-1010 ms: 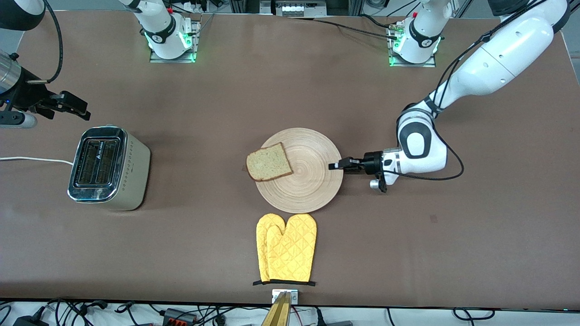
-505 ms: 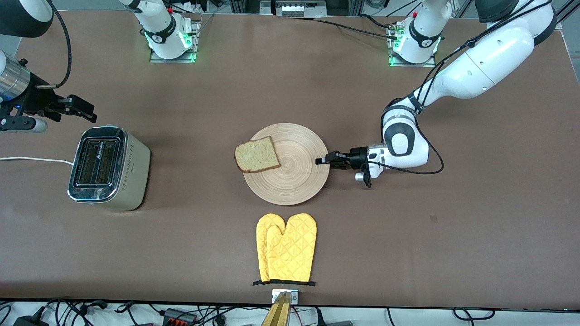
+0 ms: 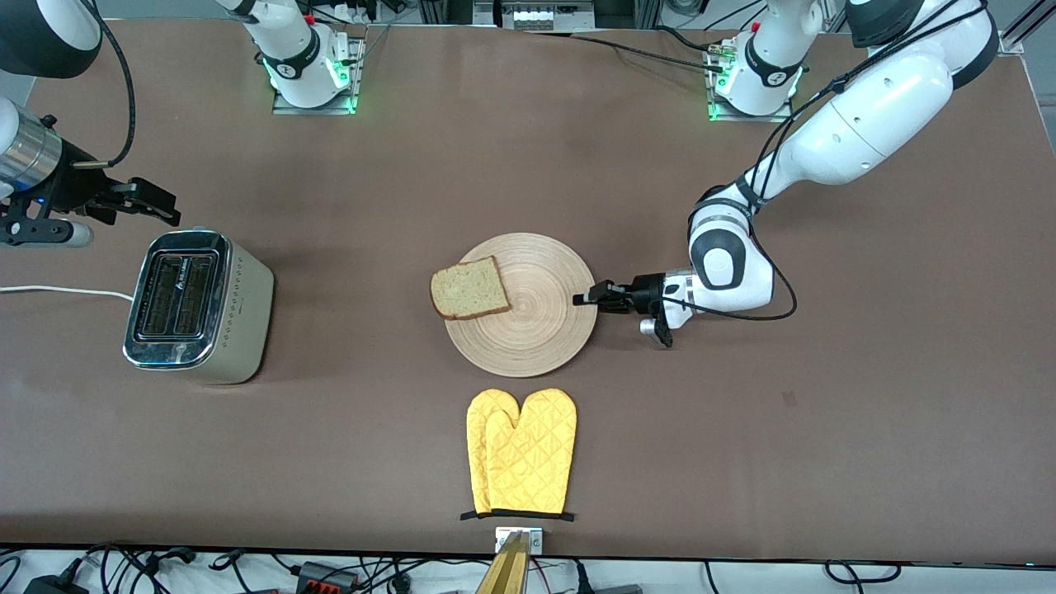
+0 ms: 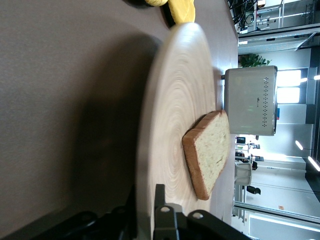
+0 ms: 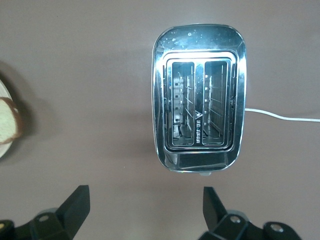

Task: Move plate and put bread in toaster
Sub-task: 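Release the plate with the left gripper while the right gripper rises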

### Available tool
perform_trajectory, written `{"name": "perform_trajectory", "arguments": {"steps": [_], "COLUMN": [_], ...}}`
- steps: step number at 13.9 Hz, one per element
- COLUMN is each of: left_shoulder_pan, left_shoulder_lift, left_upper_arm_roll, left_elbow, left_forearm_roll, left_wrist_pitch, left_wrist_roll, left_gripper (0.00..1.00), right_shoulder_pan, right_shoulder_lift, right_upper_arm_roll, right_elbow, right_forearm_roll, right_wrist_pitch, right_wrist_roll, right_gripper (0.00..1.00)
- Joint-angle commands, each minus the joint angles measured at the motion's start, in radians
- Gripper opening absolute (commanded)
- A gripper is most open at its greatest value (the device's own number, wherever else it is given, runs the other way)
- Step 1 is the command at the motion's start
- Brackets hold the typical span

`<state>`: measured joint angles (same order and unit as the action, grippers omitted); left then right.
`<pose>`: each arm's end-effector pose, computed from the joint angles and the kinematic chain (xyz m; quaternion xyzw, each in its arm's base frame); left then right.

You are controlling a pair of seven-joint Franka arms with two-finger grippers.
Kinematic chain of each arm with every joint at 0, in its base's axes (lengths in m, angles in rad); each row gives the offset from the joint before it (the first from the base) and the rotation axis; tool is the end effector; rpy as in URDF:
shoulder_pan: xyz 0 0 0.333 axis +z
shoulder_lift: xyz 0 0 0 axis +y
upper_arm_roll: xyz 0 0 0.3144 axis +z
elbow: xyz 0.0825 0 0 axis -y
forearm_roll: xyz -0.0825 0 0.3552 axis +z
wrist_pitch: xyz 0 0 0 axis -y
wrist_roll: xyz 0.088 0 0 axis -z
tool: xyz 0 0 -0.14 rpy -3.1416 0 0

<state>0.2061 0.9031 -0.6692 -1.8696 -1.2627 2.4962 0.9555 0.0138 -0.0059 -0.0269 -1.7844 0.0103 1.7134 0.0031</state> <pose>0.5415 -0.2792 0.1146 0.8400 -0.0122 0.0015 0.5425 0.5239 -0.0056 0.5099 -0.9994 0.0090 0.0325 0.0053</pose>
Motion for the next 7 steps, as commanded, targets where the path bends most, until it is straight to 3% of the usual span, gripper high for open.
{"name": "perform_trajectory", "arguments": {"steps": [1,5,7], "left_shoulder_pan": [0.006,0.013,0.03], "left_shoulder_lift": [-0.007,-0.027,-0.033], "left_upper_arm_roll": [0.003,0.048,0.071], "left_elbow": [0.012,0.01,0.02], "left_forearm_roll": [-0.024,-0.015,0.051], "left_wrist_pitch": [-0.014,-0.037,-0.098], "left_wrist_roll": [0.008,0.008,0.006], "left_gripper": [1.0,1.0,1.0], "right_shoulder_pan": [0.002,0.005,0.027], "right_shoulder_lift": [0.003,0.004,0.02], "right_upper_arm_roll": [0.001,0.001,0.001], "right_elbow": [0.011,0.011,0.014], "right_forearm_roll": [-0.009,-0.007,-0.007], "right_wrist_pitch": [-0.017,-0.015,-0.005], "right_wrist_roll": [-0.008,0.004,0.011], "right_gripper": [1.0,1.0,1.0]}}
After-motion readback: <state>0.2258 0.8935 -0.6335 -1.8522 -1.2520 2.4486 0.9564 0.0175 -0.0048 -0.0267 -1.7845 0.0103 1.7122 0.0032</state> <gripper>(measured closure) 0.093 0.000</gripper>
